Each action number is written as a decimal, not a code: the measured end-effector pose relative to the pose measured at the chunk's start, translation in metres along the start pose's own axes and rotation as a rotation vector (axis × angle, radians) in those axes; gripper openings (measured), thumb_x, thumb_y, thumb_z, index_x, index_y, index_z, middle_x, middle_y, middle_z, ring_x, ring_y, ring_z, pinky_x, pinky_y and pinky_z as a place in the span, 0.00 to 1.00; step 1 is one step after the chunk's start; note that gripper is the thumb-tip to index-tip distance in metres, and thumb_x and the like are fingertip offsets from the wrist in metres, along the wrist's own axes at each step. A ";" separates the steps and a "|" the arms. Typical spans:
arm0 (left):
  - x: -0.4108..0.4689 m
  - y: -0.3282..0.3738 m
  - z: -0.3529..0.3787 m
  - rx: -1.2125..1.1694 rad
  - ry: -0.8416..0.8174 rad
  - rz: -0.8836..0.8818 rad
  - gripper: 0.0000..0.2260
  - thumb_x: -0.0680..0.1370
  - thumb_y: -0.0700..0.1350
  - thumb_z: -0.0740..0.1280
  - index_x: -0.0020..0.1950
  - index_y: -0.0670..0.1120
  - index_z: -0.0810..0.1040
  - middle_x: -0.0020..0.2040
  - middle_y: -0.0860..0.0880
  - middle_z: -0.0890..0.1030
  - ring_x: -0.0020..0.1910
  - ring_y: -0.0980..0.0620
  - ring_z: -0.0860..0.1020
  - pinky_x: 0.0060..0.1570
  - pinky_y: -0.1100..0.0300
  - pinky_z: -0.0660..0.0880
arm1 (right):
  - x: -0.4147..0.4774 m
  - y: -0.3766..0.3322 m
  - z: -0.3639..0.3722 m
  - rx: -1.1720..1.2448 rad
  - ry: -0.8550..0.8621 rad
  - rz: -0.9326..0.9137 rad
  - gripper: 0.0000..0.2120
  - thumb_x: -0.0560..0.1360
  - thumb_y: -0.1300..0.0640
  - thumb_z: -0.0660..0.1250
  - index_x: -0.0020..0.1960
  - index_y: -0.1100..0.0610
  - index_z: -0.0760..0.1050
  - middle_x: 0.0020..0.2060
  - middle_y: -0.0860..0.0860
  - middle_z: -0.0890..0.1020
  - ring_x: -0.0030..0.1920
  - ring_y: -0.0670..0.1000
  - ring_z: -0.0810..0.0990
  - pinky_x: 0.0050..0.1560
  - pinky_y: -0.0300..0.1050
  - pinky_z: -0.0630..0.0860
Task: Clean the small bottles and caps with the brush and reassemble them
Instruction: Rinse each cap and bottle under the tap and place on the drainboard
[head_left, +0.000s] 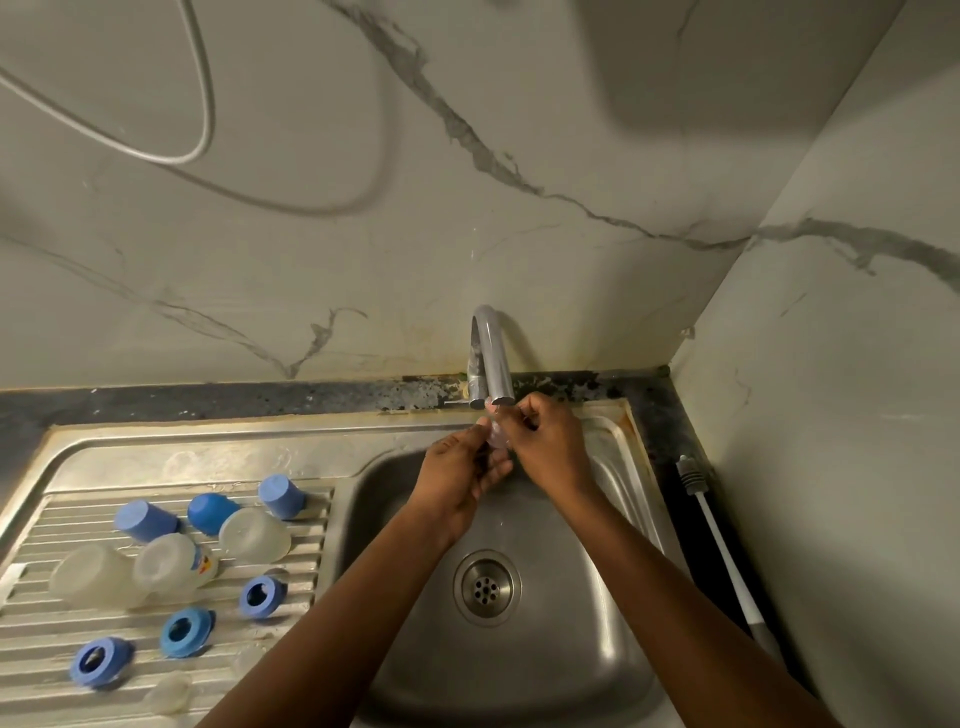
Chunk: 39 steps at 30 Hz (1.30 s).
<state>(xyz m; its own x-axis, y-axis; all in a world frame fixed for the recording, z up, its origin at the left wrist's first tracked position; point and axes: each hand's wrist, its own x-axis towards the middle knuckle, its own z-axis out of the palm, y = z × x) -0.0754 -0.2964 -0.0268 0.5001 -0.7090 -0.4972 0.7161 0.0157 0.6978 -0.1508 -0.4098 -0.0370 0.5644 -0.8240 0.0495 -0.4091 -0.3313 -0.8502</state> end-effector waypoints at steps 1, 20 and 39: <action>0.001 0.001 0.000 0.000 0.007 0.018 0.13 0.86 0.45 0.64 0.57 0.38 0.84 0.44 0.43 0.84 0.41 0.52 0.82 0.47 0.58 0.82 | -0.002 -0.002 0.001 0.014 -0.032 0.015 0.17 0.76 0.38 0.73 0.40 0.51 0.76 0.33 0.45 0.82 0.34 0.41 0.81 0.35 0.40 0.74; 0.003 0.015 -0.001 0.210 -0.068 0.219 0.10 0.79 0.41 0.75 0.56 0.36 0.86 0.44 0.37 0.84 0.39 0.47 0.83 0.43 0.58 0.83 | -0.010 -0.003 -0.003 1.028 -0.356 0.535 0.15 0.82 0.56 0.70 0.61 0.66 0.82 0.35 0.55 0.79 0.35 0.48 0.76 0.37 0.40 0.74; -0.004 0.010 -0.003 0.406 -0.023 0.307 0.15 0.88 0.44 0.60 0.54 0.36 0.82 0.41 0.40 0.84 0.37 0.47 0.81 0.39 0.57 0.81 | -0.010 -0.012 -0.011 0.479 -0.038 0.238 0.13 0.80 0.53 0.72 0.41 0.59 0.84 0.30 0.54 0.82 0.31 0.49 0.77 0.35 0.43 0.76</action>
<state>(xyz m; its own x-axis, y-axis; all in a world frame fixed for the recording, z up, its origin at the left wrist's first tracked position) -0.0689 -0.2918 -0.0192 0.6440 -0.7298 -0.2295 0.2882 -0.0465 0.9564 -0.1594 -0.4024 -0.0213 0.5251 -0.8306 -0.1855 -0.1612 0.1170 -0.9800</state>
